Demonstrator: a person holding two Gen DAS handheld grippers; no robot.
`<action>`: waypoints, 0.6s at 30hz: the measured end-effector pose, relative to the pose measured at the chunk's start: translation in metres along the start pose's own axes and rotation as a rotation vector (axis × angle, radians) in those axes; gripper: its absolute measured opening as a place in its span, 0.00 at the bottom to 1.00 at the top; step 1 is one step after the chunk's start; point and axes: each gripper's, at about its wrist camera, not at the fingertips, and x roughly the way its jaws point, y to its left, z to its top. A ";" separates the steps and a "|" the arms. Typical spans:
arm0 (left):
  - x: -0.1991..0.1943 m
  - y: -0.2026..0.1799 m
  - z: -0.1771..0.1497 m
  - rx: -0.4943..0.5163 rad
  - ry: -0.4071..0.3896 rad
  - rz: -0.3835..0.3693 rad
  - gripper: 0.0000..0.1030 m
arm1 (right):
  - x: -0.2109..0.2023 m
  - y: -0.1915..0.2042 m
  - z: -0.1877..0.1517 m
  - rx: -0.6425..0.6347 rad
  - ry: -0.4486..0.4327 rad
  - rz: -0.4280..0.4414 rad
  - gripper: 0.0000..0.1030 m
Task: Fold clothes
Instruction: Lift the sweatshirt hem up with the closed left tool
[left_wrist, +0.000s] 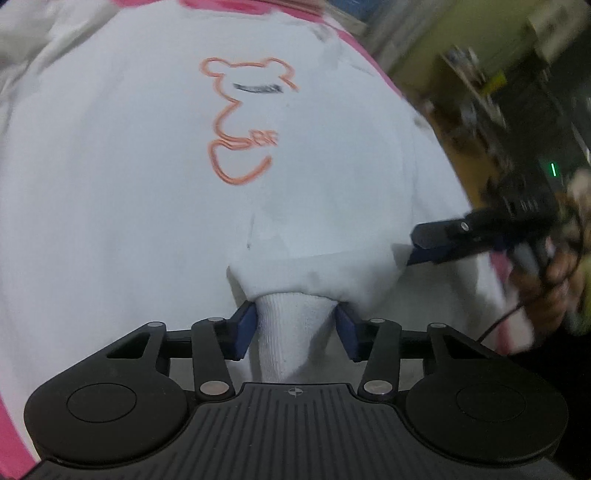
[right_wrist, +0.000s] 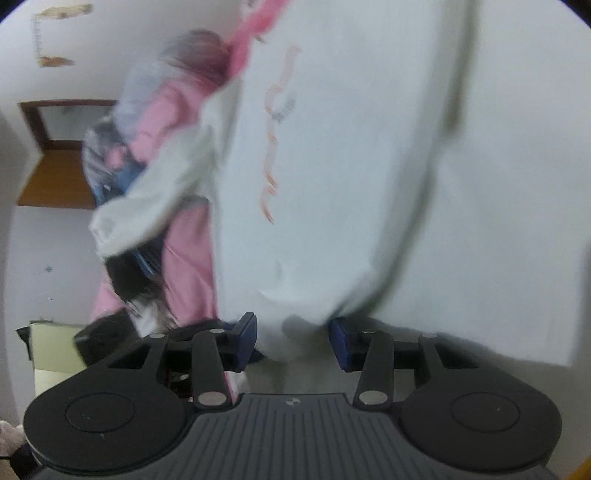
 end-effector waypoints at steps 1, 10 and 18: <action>0.000 0.007 0.005 -0.063 -0.003 -0.018 0.43 | -0.002 0.000 0.005 -0.004 -0.023 0.026 0.45; 0.013 0.056 0.020 -0.536 -0.034 -0.226 0.43 | 0.000 -0.026 0.013 0.102 -0.084 0.121 0.45; 0.024 0.054 0.013 -0.593 0.011 -0.326 0.44 | 0.020 -0.013 0.002 -0.037 -0.004 0.126 0.45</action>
